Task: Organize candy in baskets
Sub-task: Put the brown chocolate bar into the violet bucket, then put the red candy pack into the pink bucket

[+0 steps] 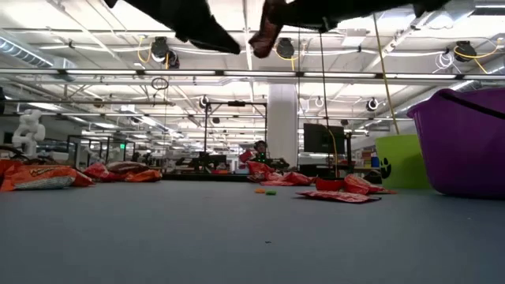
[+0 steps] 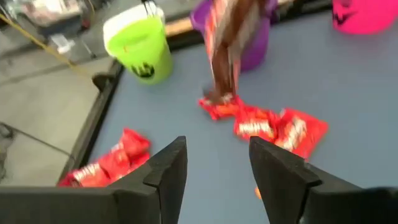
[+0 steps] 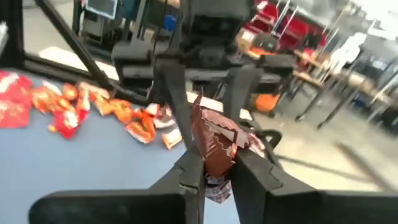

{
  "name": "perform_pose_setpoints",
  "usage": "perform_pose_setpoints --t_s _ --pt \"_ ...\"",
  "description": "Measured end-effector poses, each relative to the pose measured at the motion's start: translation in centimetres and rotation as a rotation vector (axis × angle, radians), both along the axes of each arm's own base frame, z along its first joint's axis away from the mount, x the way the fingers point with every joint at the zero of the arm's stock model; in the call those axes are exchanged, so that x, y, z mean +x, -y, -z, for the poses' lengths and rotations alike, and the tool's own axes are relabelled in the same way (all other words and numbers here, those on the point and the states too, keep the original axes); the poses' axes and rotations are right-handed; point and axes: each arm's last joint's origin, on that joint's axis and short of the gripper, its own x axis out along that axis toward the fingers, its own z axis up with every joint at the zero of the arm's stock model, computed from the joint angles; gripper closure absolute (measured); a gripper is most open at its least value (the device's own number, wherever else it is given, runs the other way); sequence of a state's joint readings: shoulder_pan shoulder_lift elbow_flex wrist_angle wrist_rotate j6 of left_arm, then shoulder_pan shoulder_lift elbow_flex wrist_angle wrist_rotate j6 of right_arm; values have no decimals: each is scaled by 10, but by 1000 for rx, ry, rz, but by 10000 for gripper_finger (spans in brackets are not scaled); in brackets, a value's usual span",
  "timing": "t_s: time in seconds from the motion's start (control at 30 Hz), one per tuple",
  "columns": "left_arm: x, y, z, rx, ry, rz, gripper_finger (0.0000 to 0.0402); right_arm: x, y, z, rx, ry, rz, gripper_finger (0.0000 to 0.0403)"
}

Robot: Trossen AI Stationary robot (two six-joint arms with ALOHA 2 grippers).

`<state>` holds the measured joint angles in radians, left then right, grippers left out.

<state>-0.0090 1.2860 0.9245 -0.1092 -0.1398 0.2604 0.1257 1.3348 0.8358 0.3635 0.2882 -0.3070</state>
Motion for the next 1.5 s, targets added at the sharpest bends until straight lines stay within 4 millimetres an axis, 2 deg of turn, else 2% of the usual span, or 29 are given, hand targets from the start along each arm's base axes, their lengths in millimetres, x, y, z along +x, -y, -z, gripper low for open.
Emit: perform_pose_setpoints --t_s 0.13,0.33,0.5,0.7,0.97,1.07,1.17,1.37,1.5 --pt "-6 0 7 -29 -76 -1 222 -12 -1 -17 98 -90 14 353" --pt "-15 1 44 -91 -124 -16 222 -38 1 -49 224 -258 61 353" --pt "-19 2 61 -115 -92 -25 222 -62 4 -57 305 -446 136 353" --pt "-21 2 65 -121 -98 -29 222 -92 9 -56 473 -630 303 353" --pt "-19 2 62 -121 -65 -28 222 -139 15 -44 637 -882 643 353" --pt "-19 2 62 -121 -64 -28 222 -150 17 -42 661 -947 763 353" --pt "-19 2 62 -121 -64 -28 222 -153 17 -37 673 -968 811 349" --pt "-19 2 62 -121 -64 -28 222 -155 17 -16 665 -1045 828 290" --pt "-19 2 62 -121 -64 -28 222 -155 14 -17 738 -1095 789 238"
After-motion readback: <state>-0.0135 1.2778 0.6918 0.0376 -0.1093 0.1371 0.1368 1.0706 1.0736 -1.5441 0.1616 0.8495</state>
